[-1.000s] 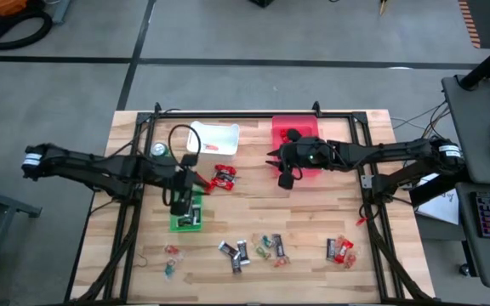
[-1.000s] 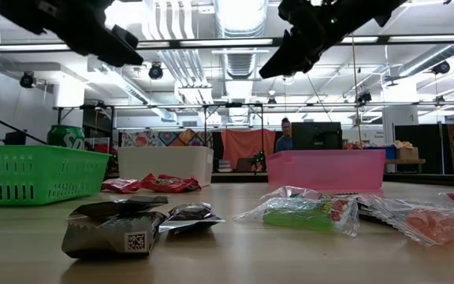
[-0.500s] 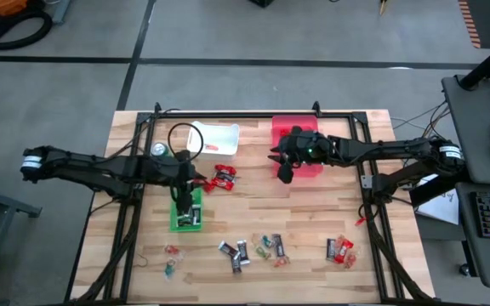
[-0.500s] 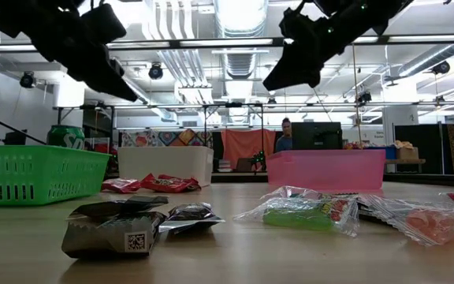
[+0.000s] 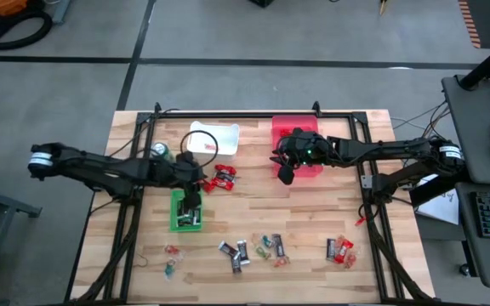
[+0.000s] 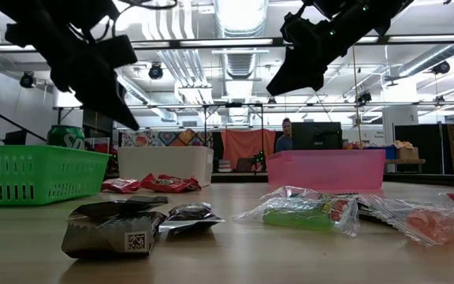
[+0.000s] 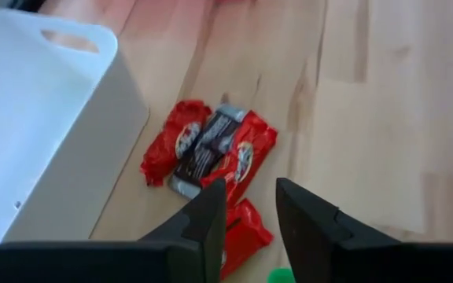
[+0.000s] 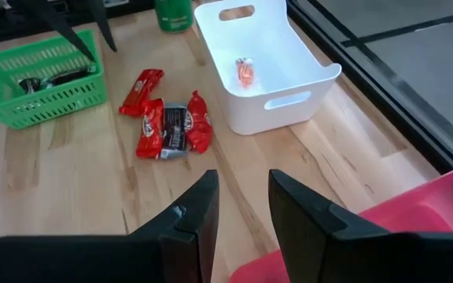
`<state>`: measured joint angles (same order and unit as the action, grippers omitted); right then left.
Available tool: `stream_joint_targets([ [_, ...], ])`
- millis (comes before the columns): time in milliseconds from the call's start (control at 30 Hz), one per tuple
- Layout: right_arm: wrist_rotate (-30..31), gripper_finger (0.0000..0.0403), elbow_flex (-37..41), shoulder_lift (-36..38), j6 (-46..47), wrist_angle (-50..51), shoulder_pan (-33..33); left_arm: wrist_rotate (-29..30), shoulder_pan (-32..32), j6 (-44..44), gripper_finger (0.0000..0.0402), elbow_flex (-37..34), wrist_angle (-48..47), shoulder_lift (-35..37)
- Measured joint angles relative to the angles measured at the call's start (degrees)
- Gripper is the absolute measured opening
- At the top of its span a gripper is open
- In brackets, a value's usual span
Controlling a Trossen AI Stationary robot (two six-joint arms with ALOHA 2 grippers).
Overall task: Organize candy in baskets
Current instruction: Put the blue gummy into the white bin
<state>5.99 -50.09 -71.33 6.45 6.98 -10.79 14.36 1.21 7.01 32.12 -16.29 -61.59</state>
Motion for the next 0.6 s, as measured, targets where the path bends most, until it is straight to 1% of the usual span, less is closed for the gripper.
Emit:
stream_joint_targets([
  [133, -0.01, 0.0105, 0.00, 0.00, 0.16, -0.08, 0.02, 1.63, 0.00, 0.00, 0.0127, 0.75, -0.07, -3.10],
  [300, -0.01, 0.0105, 0.09, 0.00, 1.13, -0.17, 0.02, 1.83, 0.00, -1.43, 0.0157, 2.57, 1.15, -6.92],
  [433, -0.01, 0.0105, 0.13, 0.00, 1.19, -0.13, 0.02, 1.80, 0.00, -2.01, 0.0168, 4.33, 4.38, -11.47],
  [600, -0.41, 0.0105, 0.20, 0.00, 1.44, -0.02, 0.41, 1.75, 0.00, -3.95, 0.0171, 6.68, 4.26, -17.22],
])
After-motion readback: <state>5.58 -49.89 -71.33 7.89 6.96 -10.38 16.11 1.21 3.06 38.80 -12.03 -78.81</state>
